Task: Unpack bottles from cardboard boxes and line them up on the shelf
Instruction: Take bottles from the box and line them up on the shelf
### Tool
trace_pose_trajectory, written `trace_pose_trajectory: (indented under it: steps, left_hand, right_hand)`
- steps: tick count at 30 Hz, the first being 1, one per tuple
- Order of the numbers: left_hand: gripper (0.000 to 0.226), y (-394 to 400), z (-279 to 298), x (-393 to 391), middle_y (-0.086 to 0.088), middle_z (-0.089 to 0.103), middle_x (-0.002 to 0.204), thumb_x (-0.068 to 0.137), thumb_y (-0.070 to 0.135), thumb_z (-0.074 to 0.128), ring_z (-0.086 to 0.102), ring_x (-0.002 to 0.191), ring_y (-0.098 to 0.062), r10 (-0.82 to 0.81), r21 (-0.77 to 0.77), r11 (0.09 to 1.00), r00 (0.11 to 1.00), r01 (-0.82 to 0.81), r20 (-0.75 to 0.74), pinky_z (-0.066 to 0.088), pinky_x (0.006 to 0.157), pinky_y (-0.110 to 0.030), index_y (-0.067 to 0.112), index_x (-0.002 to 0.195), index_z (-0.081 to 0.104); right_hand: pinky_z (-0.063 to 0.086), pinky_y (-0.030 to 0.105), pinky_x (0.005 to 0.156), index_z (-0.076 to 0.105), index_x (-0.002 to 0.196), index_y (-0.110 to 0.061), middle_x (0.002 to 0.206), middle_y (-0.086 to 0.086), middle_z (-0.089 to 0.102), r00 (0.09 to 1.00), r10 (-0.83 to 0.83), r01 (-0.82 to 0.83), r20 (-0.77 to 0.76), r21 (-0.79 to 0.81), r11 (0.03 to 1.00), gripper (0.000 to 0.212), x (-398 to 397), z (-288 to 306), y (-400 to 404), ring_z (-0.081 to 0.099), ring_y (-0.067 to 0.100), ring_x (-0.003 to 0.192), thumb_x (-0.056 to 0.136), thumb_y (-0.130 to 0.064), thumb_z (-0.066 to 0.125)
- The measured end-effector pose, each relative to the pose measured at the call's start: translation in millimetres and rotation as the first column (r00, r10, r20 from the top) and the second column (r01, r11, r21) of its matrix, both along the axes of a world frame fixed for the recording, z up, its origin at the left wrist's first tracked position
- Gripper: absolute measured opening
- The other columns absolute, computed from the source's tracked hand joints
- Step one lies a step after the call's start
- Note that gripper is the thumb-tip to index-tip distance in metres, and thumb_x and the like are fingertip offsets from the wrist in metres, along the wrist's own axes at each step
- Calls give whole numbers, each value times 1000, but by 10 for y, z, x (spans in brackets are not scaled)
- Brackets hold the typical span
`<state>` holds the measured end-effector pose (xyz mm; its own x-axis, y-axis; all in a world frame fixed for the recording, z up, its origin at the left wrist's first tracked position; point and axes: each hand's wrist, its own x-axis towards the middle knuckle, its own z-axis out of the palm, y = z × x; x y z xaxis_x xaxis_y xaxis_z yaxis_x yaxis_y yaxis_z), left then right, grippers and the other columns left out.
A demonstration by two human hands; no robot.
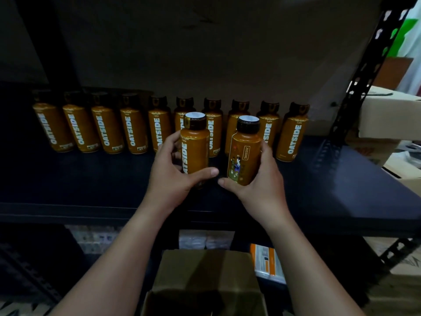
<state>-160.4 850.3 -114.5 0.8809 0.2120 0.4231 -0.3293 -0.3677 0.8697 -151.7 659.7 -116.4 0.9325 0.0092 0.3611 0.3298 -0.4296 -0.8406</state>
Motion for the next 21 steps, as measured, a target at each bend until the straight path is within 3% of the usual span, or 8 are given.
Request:
trace_pose_trajectory:
  steps: [1, 3, 5, 8, 12, 16, 21]
  left_hand:
    - [104, 34, 14, -4, 21, 50, 138, 64, 28, 93, 48, 120, 13, -62, -47, 997, 997, 60, -37, 47, 91, -14, 36, 151, 38]
    - [105, 138, 22, -3, 17, 54, 140, 63, 13, 89, 54, 127, 2, -188, -177, 970, 977, 169, -99, 49, 107, -32, 34, 153, 38]
    - [105, 200, 33, -12, 6, 60, 141, 58, 8, 86, 59, 128, -9, -241, -278, 939, 965, 204, -103, 50, 109, -46, 29, 151, 43]
    - [103, 169, 28, -3, 2, 63, 136, 55, 10, 90, 64, 122, -11, -189, -260, 952, 977, 159, -95, 55, 103, -46, 26, 147, 48]
    - [102, 91, 33, 11, 5, 61, 137, 52, 21, 93, 63, 121, -9, -102, -172, 981, 992, 89, -68, 57, 100, -43, 27, 144, 50]
    - [104, 68, 26, 11, 6, 59, 139, 52, 26, 92, 62, 123, -11, -87, -142, 987, 994, 78, -58, 56, 101, -44, 28, 145, 46]
    - [106, 93, 2, 25, 3, 59, 141, 52, 30, 95, 62, 124, -14, -87, -135, 988, 995, 79, -56, 56, 100, -48, 28, 146, 46]
  right_hand:
    - [37, 41, 116, 12, 157, -41, 157, -12, 34, 999, 41, -41, -26, 9, 999, 117, 7, 3, -16, 34, 11, 145, 72, -25, 91]
    - [37, 39, 116, 4, 157, -47, 157, -14, 34, 986, 136, -132, -94, 46, 990, 119, 17, 28, -60, 36, 10, 144, 78, -12, 86]
    - [40, 40, 115, 9, 156, -47, 150, -19, 41, 976, 184, -173, -117, 100, 980, 116, 26, 43, -107, 40, 6, 140, 79, -3, 82]
    - [42, 36, 113, 20, 154, -44, 129, -32, 45, 980, 166, -152, -113, 119, 981, 110, 7, 51, -123, 43, 1, 132, 76, -3, 85]
    - [43, 38, 112, 32, 151, -39, 146, -18, 47, 999, 20, -17, -50, 53, 998, 106, -18, 32, -41, 45, 7, 136, 67, -23, 94]
    - [38, 38, 112, 27, 154, -31, 151, -8, 39, 992, -122, 123, 26, -55, 991, 110, -55, 7, 62, 38, 13, 140, 66, -37, 93]
    - [36, 36, 112, 20, 156, -32, 154, -7, 33, 997, -73, 74, 23, -49, 996, 113, -54, 15, 61, 33, 13, 142, 69, -40, 91]
